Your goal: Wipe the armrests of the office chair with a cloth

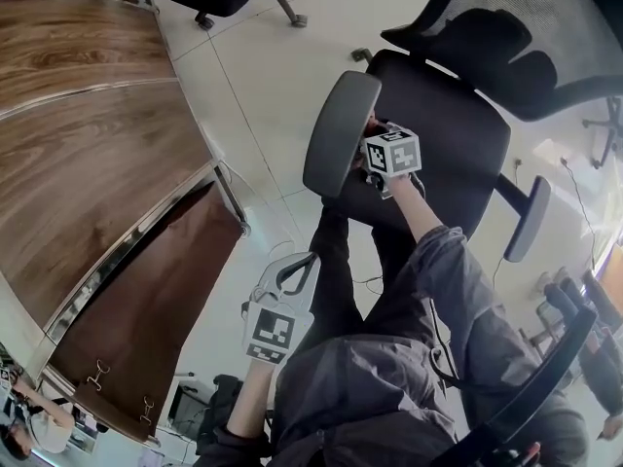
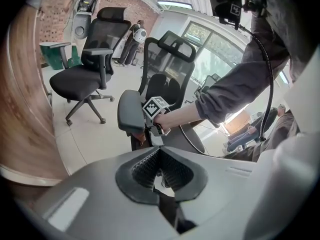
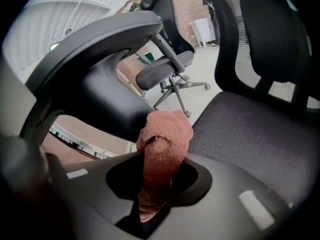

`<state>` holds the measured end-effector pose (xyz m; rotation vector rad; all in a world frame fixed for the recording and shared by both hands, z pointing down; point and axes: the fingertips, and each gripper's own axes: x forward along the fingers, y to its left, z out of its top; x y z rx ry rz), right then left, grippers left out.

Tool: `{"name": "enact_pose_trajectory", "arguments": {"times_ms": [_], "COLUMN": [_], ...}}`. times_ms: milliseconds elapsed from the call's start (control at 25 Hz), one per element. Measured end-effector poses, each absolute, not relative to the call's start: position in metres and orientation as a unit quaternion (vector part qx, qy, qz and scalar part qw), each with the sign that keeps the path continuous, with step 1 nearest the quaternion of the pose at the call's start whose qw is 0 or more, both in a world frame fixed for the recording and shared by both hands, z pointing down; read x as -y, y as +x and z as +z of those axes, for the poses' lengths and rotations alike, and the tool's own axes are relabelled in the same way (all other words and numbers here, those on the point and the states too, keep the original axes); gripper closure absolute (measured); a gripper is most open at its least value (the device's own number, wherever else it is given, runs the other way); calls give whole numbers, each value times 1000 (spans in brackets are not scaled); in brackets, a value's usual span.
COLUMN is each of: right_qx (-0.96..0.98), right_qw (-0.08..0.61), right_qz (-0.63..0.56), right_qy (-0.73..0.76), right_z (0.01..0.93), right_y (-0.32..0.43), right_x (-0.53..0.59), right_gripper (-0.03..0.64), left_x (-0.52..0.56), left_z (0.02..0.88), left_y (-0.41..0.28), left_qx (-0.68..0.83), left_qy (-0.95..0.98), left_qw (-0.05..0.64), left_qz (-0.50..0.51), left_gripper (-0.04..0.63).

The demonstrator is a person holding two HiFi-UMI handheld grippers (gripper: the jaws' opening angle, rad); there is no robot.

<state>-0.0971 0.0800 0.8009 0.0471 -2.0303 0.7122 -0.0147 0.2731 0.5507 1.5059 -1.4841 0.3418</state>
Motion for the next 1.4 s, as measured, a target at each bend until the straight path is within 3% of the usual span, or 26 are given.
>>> {"name": "enact_pose_trajectory", "arguments": {"times_ms": [160,440,600,840,1080,1400], "right_qx": [830,861,869,859,828,828], "right_qw": [483,383,364,385,468,443], "right_qz": [280,334,335,338,309,344], "right_qy": [20,1,-3,12,7,-7], "right_z": [793,713,694,725,794,774], "right_y": [-98,-98,-91,-93,-90,-95], "right_x": [-79,-95,-93,-92,-96,-99], "right_gripper": [520,520,522,522,522,520], "left_x": [-273,-264,-256,-265,-273,-273], "left_z": [552,544,540,543,546,552], "left_y": [-11,-8,-12,-11,-13,-7], "left_qx": [604,602,608,608,613,610], "left_qy": [623,636,638,631,619,616], "left_qw": [477,465,457,464,472,480], "left_qz": [137,131,124,130,136,133], "left_gripper": [584,584,584,584,585,585]}}
